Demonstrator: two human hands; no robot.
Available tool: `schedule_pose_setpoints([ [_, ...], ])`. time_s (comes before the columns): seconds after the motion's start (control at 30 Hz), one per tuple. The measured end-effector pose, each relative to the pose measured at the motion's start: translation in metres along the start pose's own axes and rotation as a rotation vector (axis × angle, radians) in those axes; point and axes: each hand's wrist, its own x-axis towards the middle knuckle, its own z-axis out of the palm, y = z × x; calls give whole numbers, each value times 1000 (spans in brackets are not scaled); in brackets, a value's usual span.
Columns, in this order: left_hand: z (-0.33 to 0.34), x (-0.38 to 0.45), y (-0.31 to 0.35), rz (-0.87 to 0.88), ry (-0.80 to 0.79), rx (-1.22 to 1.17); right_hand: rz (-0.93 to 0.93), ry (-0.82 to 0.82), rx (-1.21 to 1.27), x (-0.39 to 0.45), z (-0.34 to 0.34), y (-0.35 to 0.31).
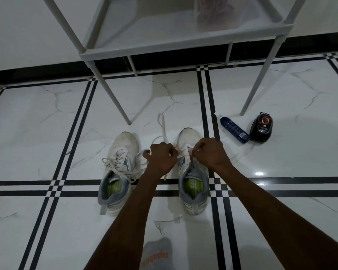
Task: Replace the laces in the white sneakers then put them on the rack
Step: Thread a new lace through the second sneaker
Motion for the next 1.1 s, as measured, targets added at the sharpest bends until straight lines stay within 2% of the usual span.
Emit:
schedule_pose_setpoints([
  [0.07, -12, -8, -6, -18, 11, -57, -112, 23, 8, 4, -3, -10],
  [0.17, -29, -14, -16, -22, 55, -258, -241, -227, -45, 9, 1, -33],
  [0.27, -50, -19, -19, -9, 131, -401, -242, -427, -28, 12, 9, -47],
  [0.33, -62, -21, -24, -18, 162, -477, -139, -339, 106, 20, 11, -48],
  [0.43, -75, -26, -30, -3, 204, -607, 63, 99, 131, 35, 16, -37],
  [0.5, -77, -26, -35, 15, 214, -643, 86, 141, 141, 35, 21, -31],
  [0.6, -75, -21, -34, 27, 205, -512, -51, -138, 288, 26, 24, -36],
  [0.7, -72, -18, -24, 42, 164, -410, -185, -434, 217, 21, 24, -57],
  [0.77, -71, -20, -19, 39, 127, -390, -220, -505, 136, 21, 24, -66],
  [0.8, -72, -21, -19, 40, 129, -391, -195, -437, 134, 22, 25, -68],
  [0.9, -75, -25, -27, 37, 160, -420, 0, 31, 305, 34, 18, -56],
  [0.93, -75, -26, -29, 34, 166, -421, 53, 112, 388, 37, 12, -51],
  [0.97, -75, -26, -30, 29, 169, -415, 68, 76, 439, 38, 8, -50],
  [1.03, -74, -25, -27, 17, 159, -395, -30, -185, 413, 32, 9, -58],
  [1.1, -72, -22, -20, 20, 143, -397, -147, -454, 267, 19, 16, -71],
])
